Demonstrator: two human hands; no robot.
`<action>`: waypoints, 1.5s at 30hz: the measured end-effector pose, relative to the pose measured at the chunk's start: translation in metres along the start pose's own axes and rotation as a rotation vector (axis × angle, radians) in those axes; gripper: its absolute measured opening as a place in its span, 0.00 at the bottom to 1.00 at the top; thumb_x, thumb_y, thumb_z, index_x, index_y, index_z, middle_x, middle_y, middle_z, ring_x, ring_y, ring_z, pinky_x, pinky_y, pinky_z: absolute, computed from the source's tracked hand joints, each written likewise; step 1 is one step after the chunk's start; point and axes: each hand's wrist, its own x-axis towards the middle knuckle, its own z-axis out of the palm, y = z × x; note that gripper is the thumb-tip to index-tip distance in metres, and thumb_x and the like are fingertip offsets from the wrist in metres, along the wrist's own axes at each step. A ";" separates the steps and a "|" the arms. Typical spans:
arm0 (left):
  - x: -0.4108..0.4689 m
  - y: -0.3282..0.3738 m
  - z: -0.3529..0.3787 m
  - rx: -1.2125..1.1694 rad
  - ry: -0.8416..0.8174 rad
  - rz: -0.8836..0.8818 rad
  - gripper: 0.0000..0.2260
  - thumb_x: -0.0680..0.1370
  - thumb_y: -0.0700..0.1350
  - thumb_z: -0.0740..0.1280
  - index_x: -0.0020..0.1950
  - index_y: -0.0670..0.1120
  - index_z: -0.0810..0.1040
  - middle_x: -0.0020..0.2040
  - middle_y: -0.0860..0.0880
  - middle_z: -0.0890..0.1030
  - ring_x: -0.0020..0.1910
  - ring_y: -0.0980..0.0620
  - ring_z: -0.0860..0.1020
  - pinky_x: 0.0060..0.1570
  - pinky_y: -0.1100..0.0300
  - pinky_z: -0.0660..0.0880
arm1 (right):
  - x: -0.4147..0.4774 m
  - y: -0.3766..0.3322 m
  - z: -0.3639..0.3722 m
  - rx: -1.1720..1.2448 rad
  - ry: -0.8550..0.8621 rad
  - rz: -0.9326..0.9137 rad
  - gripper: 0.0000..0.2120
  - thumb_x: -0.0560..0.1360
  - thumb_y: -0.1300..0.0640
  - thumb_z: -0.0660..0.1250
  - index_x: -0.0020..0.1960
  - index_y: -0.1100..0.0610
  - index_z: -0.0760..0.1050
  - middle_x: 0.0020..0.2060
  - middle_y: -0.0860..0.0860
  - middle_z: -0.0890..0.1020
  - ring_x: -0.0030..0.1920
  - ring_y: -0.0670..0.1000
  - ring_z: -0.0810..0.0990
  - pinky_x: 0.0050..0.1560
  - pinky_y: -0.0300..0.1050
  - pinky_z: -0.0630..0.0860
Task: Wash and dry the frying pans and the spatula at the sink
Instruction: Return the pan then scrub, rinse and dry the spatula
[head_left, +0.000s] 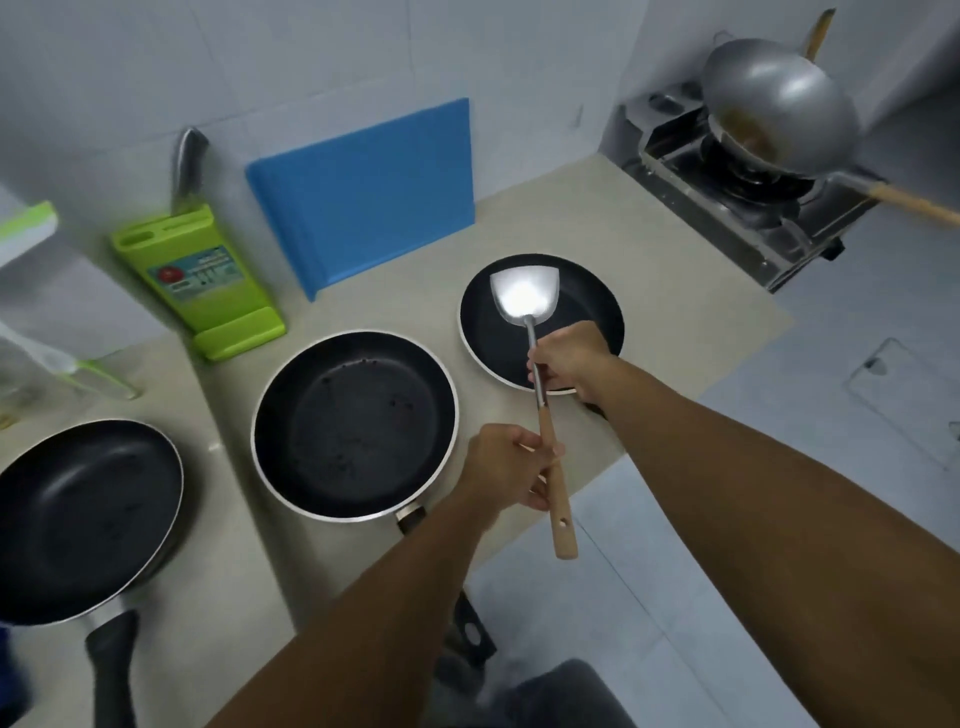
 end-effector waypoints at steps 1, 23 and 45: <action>0.009 0.002 0.004 -0.004 0.013 -0.013 0.14 0.78 0.42 0.75 0.55 0.33 0.79 0.45 0.32 0.85 0.33 0.41 0.84 0.36 0.45 0.85 | 0.011 -0.001 -0.001 -0.030 -0.005 0.002 0.02 0.74 0.69 0.72 0.47 0.68 0.81 0.41 0.62 0.85 0.39 0.60 0.87 0.39 0.52 0.86; 0.119 0.038 0.099 -0.164 0.266 -0.192 0.07 0.76 0.43 0.76 0.50 0.39 0.84 0.41 0.41 0.87 0.32 0.50 0.86 0.35 0.59 0.84 | 0.161 0.025 -0.004 -0.284 -0.254 -0.004 0.04 0.72 0.66 0.75 0.46 0.61 0.83 0.45 0.57 0.85 0.45 0.55 0.84 0.50 0.54 0.85; 0.023 -0.036 -0.053 0.023 0.699 -0.200 0.06 0.82 0.41 0.66 0.51 0.44 0.84 0.44 0.40 0.86 0.36 0.44 0.84 0.40 0.51 0.85 | 0.056 0.040 0.031 -0.426 -0.231 -0.610 0.13 0.74 0.64 0.64 0.56 0.58 0.79 0.48 0.54 0.81 0.49 0.53 0.80 0.53 0.47 0.77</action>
